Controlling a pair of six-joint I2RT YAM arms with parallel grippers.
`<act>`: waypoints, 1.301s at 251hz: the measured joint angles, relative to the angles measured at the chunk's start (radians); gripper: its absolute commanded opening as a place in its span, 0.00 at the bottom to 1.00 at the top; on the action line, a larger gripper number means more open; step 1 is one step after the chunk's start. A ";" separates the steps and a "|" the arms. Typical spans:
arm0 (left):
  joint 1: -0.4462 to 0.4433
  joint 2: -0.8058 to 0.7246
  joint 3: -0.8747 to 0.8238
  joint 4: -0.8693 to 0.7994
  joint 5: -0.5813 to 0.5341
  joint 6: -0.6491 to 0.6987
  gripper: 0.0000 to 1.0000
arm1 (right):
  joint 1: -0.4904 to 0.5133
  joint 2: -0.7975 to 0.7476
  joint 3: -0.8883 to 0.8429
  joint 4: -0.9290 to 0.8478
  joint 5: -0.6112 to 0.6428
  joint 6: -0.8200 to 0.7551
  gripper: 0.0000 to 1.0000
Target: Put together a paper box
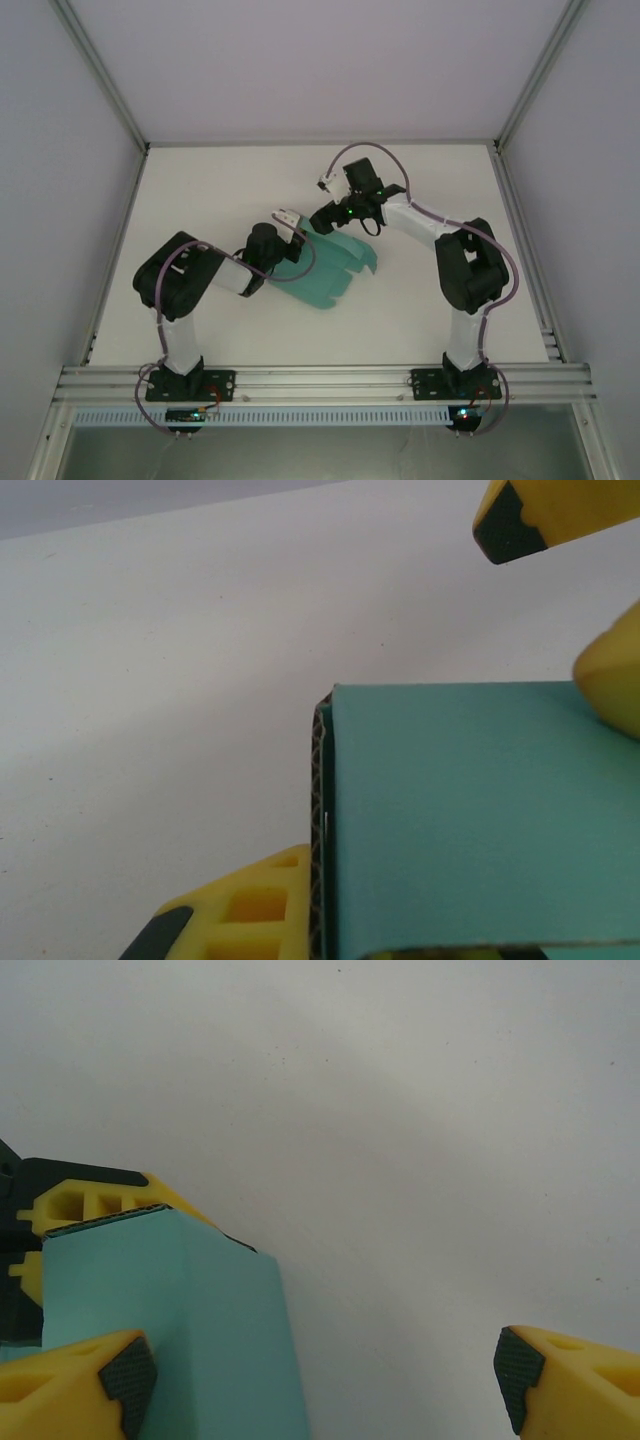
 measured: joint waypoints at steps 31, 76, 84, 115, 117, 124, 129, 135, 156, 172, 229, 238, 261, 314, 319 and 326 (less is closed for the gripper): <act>0.000 0.001 0.000 -0.008 -0.003 -0.015 0.22 | 0.005 0.000 -0.021 0.023 0.004 -0.002 0.90; 0.000 0.001 0.000 -0.027 -0.036 -0.027 0.24 | 0.006 -0.001 -0.031 0.055 0.005 -0.007 0.90; 0.000 0.001 0.001 -0.031 -0.046 -0.027 0.23 | 0.006 -0.001 -0.032 0.057 0.005 -0.010 0.90; -0.003 0.001 0.017 -0.053 -0.086 -0.030 0.23 | 0.008 -0.001 -0.032 0.068 0.014 -0.019 0.90; -0.004 0.001 0.018 -0.054 -0.088 -0.030 0.23 | 0.008 -0.001 -0.032 0.068 0.015 -0.019 0.90; -0.005 0.001 0.023 -0.056 -0.093 -0.029 0.23 | 0.009 -0.001 -0.032 0.069 0.016 -0.022 0.90; -0.005 0.001 0.026 -0.058 -0.093 -0.029 0.20 | 0.010 -0.001 -0.033 0.070 0.016 -0.026 0.90; -0.005 0.001 0.030 -0.058 -0.093 -0.029 0.17 | 0.010 -0.001 -0.033 0.071 0.016 -0.026 0.90; -0.005 0.006 0.046 -0.063 -0.082 -0.027 0.02 | 0.012 0.000 -0.033 0.071 0.017 -0.033 0.91; -0.005 0.014 0.060 -0.071 -0.069 -0.013 0.00 | 0.010 0.000 -0.033 0.074 0.024 -0.036 0.91; -0.011 -0.013 0.095 -0.178 -0.058 -0.034 0.00 | -0.006 -0.110 -0.134 0.076 0.065 -0.008 0.95; -0.006 -0.028 0.095 -0.203 -0.059 -0.049 0.00 | -0.009 -0.155 -0.166 0.057 0.072 0.007 0.95; 0.024 -0.081 0.095 -0.261 -0.049 -0.104 0.00 | -0.031 -0.296 -0.262 0.023 0.063 0.058 0.95; 0.179 -0.206 0.081 -0.308 0.162 -0.271 0.00 | -0.119 -0.586 -0.432 0.029 -0.074 0.146 0.90; 0.191 -0.211 0.081 -0.312 0.185 -0.283 0.00 | -0.119 -0.594 -0.440 0.034 -0.081 0.154 0.88; 0.202 -0.217 0.081 -0.317 0.216 -0.297 0.00 | -0.113 -0.600 -0.446 0.039 -0.090 0.163 0.87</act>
